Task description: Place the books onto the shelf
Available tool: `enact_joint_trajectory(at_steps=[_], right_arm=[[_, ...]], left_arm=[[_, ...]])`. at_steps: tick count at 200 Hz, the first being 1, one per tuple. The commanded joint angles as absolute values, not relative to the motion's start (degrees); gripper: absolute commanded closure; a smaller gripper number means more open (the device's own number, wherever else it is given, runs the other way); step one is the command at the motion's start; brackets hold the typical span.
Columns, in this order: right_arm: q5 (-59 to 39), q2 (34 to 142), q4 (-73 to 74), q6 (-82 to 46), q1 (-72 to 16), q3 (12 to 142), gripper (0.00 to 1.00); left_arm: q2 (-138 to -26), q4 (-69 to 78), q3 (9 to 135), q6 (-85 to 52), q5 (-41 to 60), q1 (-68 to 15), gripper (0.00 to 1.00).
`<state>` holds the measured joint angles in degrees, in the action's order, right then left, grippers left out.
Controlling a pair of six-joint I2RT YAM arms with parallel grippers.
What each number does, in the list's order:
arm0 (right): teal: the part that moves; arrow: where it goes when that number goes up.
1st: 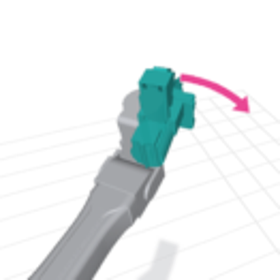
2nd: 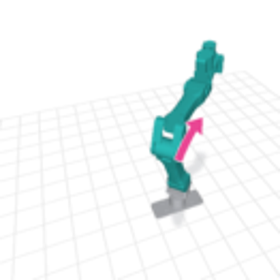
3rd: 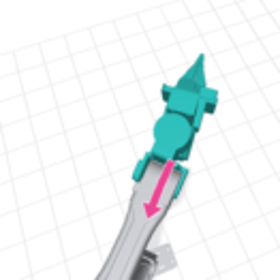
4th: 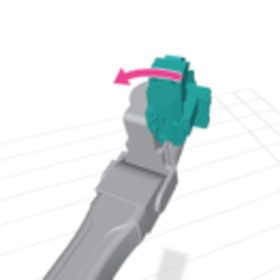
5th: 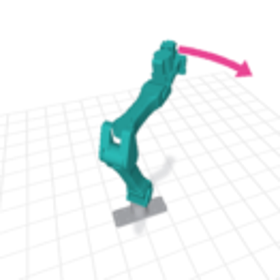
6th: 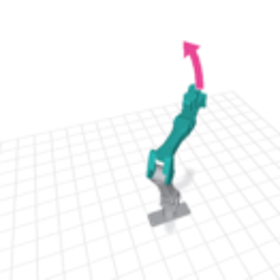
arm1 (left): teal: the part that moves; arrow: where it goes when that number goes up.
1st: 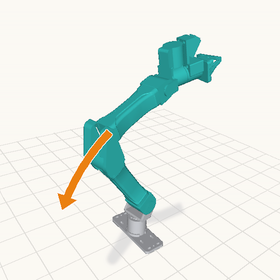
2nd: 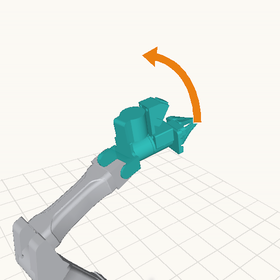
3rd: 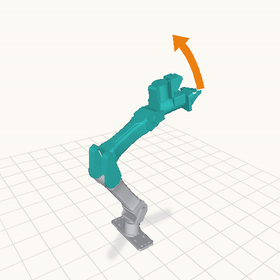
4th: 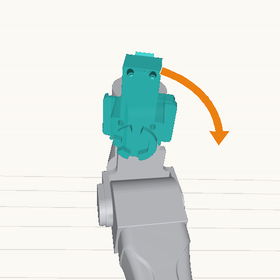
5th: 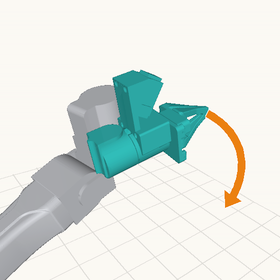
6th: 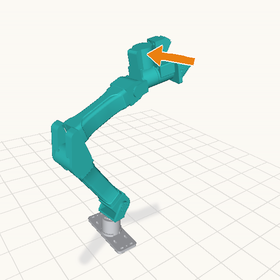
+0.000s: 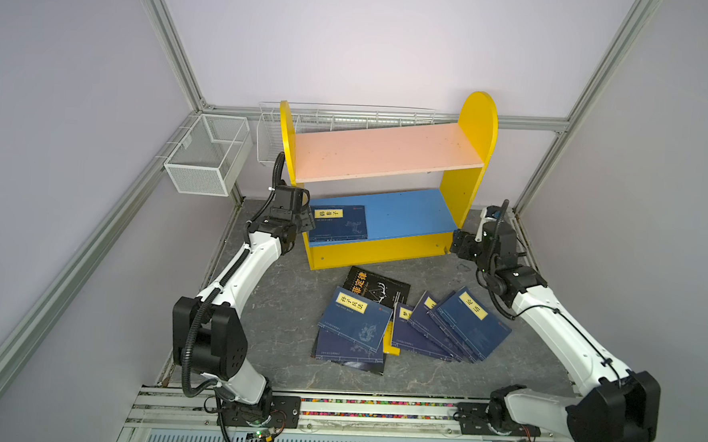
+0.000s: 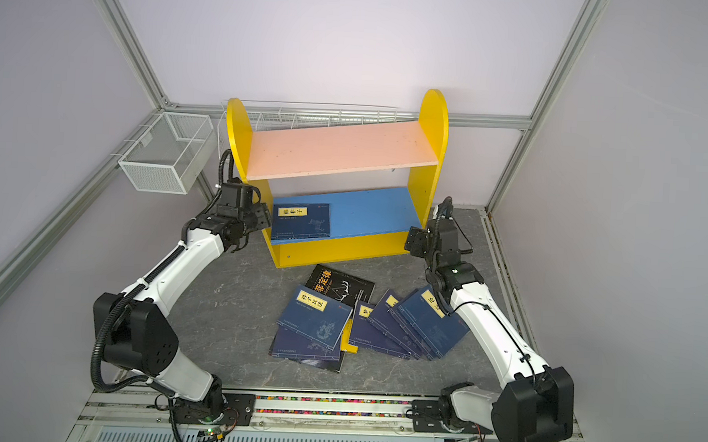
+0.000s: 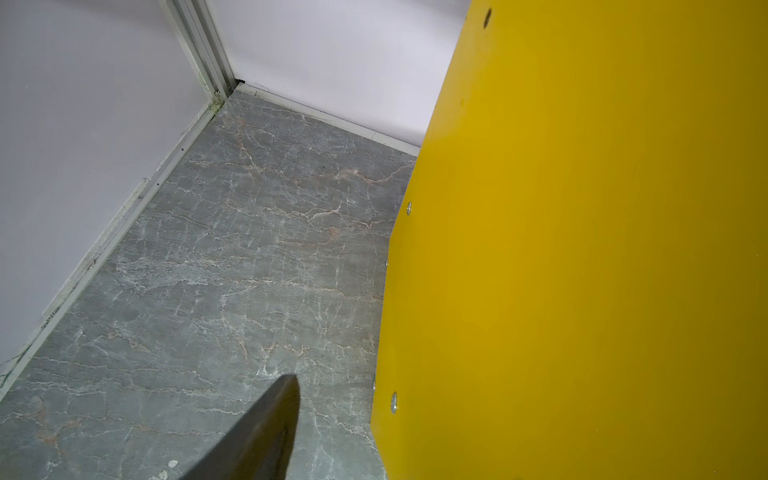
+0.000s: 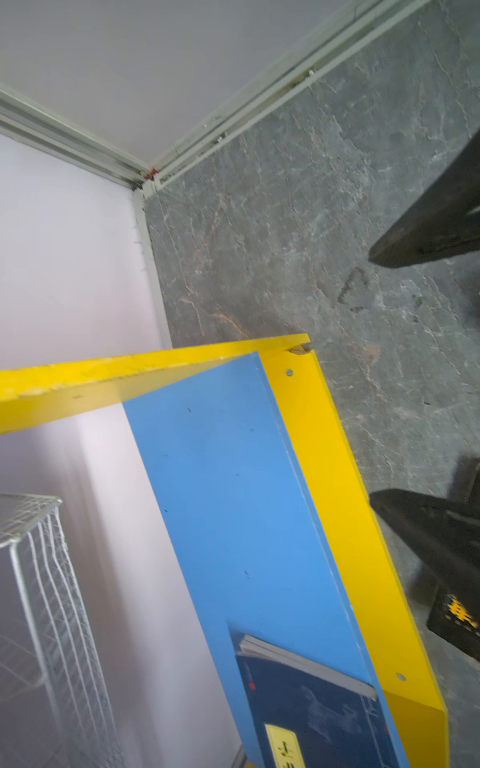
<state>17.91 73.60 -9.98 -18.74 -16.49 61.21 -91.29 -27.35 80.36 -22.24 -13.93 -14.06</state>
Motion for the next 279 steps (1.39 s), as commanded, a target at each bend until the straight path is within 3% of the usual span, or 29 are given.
enact_joint_trajectory(at_steps=[1, 55, 95, 164, 208, 279], right_arm=[[15.4, 77.6, -4.1, -14.7, -13.6, 64.7, 0.13], [4.8, 89.0, 2.7, -9.0, -9.1, 74.6, 0.19], [3.5, 94.6, 4.0, -7.9, -8.6, 78.8, 0.32], [4.8, 96.4, 4.8, -7.2, -8.6, 78.6, 0.86], [6.4, 92.7, 5.4, -8.9, -9.0, 74.4, 0.94], [8.5, 84.2, 4.0, -12.5, -10.9, 67.4, 0.94]], left_arm=[[-89.9, -15.1, 78.3, -25.4, -16.3, -10.9, 0.28], [-82.3, -7.1, 68.8, -24.7, -6.9, -11.1, 0.25], [-77.8, -1.9, 63.2, -24.3, -4.9, -11.1, 0.25], [-79.6, -2.4, 64.8, -24.0, -6.2, -11.1, 0.25], [-81.3, -2.0, 66.0, -24.9, -7.7, -11.1, 0.25], [-84.4, -1.7, 68.0, -24.1, -8.9, -11.1, 0.25]])
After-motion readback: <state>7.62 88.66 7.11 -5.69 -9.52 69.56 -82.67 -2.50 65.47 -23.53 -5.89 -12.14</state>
